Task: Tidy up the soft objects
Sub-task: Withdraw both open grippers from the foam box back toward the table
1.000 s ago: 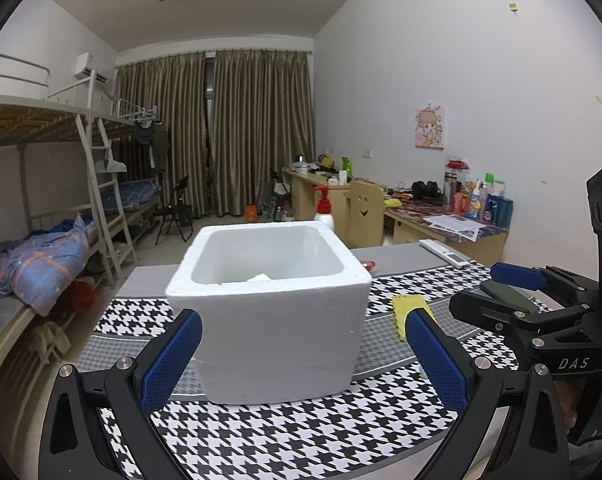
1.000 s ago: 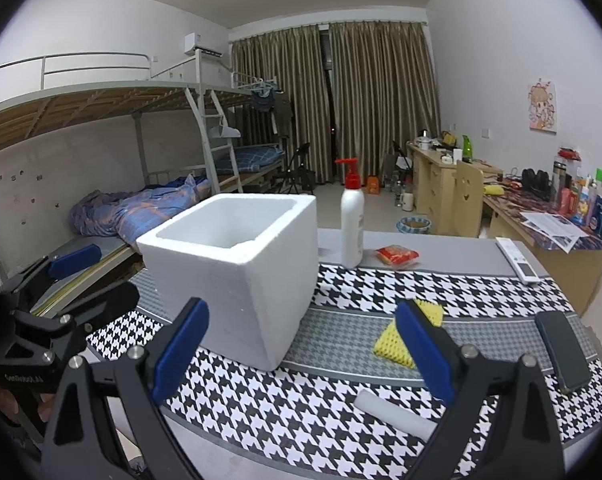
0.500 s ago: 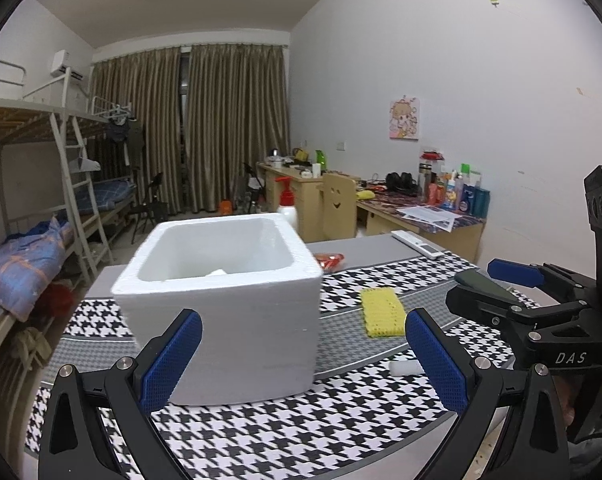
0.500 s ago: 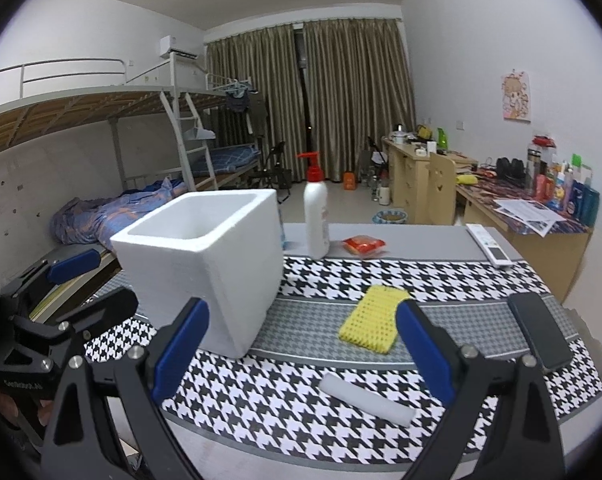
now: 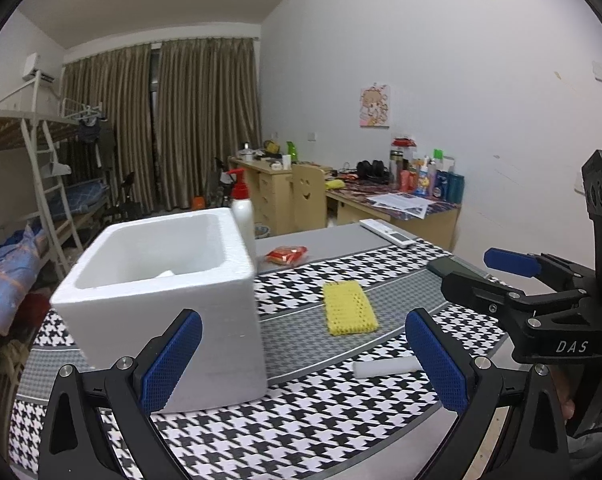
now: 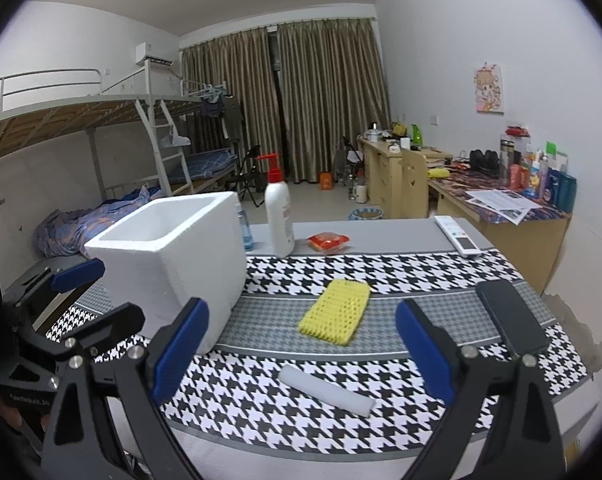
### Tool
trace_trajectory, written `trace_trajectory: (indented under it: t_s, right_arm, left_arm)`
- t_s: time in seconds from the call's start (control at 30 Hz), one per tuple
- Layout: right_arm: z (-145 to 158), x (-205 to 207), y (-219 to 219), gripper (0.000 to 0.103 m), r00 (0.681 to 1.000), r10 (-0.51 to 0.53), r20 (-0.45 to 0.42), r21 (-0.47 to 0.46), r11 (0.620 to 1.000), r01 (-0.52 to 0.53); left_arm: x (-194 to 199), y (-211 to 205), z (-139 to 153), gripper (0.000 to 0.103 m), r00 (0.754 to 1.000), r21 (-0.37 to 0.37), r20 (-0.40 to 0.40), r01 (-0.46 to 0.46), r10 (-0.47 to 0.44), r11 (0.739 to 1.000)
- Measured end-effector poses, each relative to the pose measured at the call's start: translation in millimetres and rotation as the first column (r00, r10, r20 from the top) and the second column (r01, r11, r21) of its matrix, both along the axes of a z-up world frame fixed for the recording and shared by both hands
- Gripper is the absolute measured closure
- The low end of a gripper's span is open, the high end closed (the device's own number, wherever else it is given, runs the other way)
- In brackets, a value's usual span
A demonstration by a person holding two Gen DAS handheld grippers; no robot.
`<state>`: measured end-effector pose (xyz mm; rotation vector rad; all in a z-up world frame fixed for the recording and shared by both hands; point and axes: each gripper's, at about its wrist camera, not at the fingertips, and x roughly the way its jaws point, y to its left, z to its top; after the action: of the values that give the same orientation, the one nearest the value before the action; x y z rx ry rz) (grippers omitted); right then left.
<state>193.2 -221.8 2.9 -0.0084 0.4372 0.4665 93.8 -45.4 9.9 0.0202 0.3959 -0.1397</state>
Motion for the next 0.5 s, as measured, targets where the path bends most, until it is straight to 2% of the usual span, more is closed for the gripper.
trace_trajectory:
  t_s: [0.5]
  right_arm:
    - [-9, 14, -31, 0.006, 0.998, -0.056, -0.026, 0.009, 0.998, 0.056]
  left_arm:
    - [23, -26, -11, 0.001, 0.998, 0.002, -0.052, 0.044, -0.044, 0.999]
